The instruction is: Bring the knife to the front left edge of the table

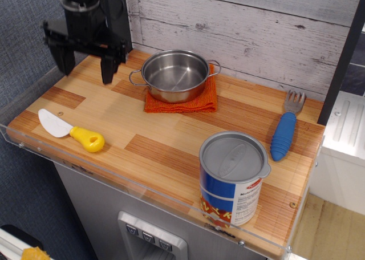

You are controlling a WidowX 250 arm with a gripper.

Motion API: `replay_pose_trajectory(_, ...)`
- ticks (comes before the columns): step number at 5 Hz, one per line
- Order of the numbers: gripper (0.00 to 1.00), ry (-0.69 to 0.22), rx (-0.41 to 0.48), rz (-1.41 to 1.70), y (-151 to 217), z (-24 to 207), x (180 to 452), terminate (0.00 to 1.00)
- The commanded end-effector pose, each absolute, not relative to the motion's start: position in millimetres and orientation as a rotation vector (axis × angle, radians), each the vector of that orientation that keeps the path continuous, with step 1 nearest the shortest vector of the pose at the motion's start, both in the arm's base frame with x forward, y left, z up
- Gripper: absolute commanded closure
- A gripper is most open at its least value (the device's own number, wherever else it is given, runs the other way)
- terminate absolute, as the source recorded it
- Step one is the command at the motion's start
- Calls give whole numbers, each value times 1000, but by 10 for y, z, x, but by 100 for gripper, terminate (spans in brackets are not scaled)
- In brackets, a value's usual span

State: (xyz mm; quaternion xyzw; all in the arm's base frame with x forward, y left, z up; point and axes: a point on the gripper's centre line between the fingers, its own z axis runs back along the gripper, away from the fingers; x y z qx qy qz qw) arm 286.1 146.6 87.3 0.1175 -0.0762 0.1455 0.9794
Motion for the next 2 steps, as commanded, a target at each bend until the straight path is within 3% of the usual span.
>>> replay_pose_trajectory(1,0,-257,226,238,1446,1141,3513,0)
replay_pose_trajectory(2,0,-262,259,237,1475,1208,3654,0)
